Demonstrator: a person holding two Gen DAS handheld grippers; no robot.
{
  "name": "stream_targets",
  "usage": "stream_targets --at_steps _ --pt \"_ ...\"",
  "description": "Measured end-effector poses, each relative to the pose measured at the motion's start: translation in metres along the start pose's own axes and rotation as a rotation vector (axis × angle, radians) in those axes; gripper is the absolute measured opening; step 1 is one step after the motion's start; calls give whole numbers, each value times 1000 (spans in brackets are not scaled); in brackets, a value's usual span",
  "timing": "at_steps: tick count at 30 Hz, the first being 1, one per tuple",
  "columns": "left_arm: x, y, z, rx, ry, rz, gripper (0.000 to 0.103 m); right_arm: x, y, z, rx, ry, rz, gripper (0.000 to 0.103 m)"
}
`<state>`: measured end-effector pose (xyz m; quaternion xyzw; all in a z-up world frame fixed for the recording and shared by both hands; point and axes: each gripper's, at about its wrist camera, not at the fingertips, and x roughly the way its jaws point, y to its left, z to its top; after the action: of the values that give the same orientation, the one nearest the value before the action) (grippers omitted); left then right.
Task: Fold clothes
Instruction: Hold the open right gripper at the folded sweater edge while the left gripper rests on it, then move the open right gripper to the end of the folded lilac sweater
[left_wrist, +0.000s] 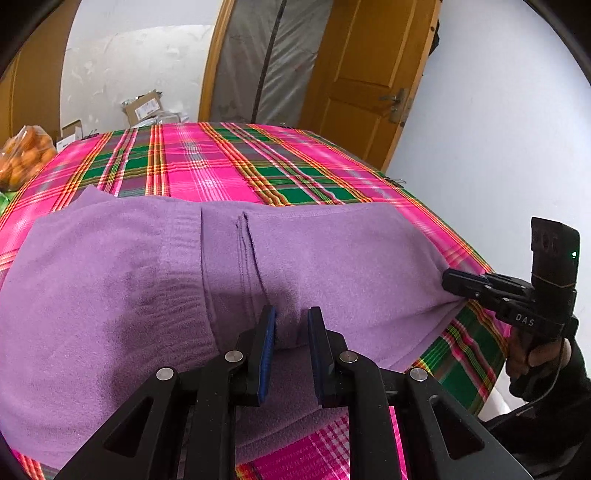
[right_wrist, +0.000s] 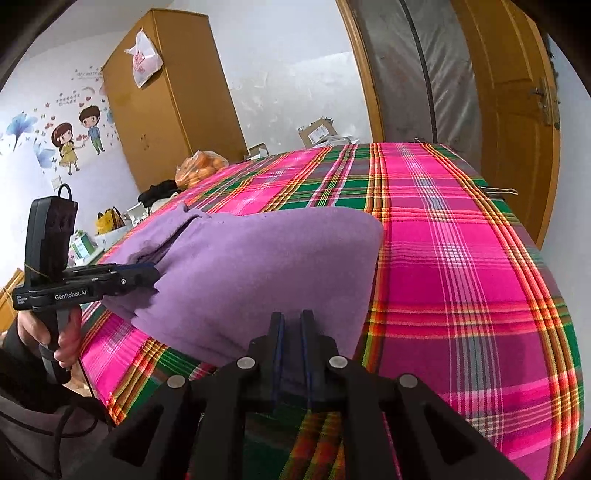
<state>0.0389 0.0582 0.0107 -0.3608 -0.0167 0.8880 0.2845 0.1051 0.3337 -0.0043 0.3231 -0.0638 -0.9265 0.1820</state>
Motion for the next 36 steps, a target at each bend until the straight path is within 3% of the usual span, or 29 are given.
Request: stream_targets --at_steps 13,17,22,26,36 --pt "-11 -2 -9 8 -8 3 18 -28 -19 -10 160 23 4 9" --pt "-19 0 -7 -7 -19 -10 18 -33 -27 -6 218 8 12 29" --pt "-26 -1 7 -1 -55 -11 18 -28 -48 2 324 -8 80 33" --pt "-24 -5 20 17 -65 -23 18 -9 -69 2 445 34 144 34" --pt "19 -3 19 21 47 -45 18 8 -71 16 424 98 139 34"
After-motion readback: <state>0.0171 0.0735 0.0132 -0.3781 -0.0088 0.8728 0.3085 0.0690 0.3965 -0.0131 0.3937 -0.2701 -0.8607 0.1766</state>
